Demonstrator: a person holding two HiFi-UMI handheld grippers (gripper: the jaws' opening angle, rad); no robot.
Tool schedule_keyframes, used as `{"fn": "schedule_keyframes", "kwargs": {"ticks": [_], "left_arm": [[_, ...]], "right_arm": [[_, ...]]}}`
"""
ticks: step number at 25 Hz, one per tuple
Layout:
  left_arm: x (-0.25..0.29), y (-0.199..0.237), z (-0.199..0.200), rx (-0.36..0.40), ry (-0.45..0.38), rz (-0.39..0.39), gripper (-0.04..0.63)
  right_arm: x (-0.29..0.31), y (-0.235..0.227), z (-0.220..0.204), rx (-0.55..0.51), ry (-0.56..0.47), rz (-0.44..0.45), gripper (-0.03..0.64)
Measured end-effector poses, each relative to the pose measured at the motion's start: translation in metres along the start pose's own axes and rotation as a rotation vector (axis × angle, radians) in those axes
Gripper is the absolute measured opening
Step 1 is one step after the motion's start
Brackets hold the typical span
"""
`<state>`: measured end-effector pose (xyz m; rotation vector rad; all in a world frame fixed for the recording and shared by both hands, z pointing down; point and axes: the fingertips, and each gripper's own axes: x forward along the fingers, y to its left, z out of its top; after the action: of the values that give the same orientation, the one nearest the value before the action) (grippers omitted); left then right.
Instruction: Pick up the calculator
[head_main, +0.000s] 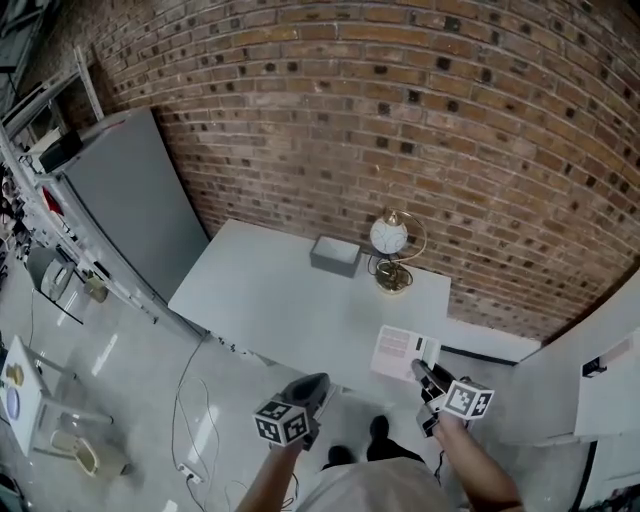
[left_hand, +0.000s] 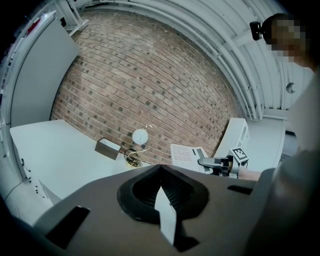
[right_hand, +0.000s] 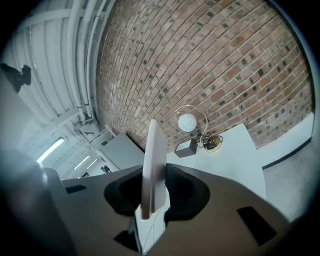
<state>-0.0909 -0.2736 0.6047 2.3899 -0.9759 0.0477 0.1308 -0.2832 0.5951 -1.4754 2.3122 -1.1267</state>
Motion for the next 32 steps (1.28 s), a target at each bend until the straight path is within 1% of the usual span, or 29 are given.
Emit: {"fn": "schedule_keyframes", "kwargs": {"ticks": [2,4,7,13,17,20,26,32], "left_arm": [[-0.002,-0.006,-0.002,0.038,0.002,0.021,0.014],[-0.002,-0.011,-0.003,0.066,0.001,0.046,0.014],[0.002,-0.021,-0.004,0.051,-0.016,0.048,0.014],[0.006,-0.039,-0.005,0.032,-0.027,0.081,0.014],[0.013,-0.057,-0.003,0.056,-0.028,0.083,0.014],[0.016,-0.066,0.000,0.058,-0.030,0.085,0.014],[0.025,-0.073,0.009,0.065,-0.052,0.085,0.014],[0.027,-0.078,0.011,0.053,-0.068,0.092,0.014]], "right_arm": [[-0.010,0.002,0.000,-0.026,0.003,-0.005,0.110],[-0.015,0.004,0.000,-0.022,0.008,0.007,0.110],[-0.019,0.003,0.003,0.017,0.008,0.036,0.110],[-0.029,-0.006,0.022,-0.034,0.013,0.060,0.110],[-0.033,-0.011,0.033,-0.037,0.026,0.091,0.110],[-0.032,-0.015,0.040,-0.047,0.022,0.101,0.110],[-0.033,-0.017,0.054,-0.066,0.009,0.121,0.110],[-0.040,-0.022,0.058,-0.072,0.008,0.121,0.110]]}}
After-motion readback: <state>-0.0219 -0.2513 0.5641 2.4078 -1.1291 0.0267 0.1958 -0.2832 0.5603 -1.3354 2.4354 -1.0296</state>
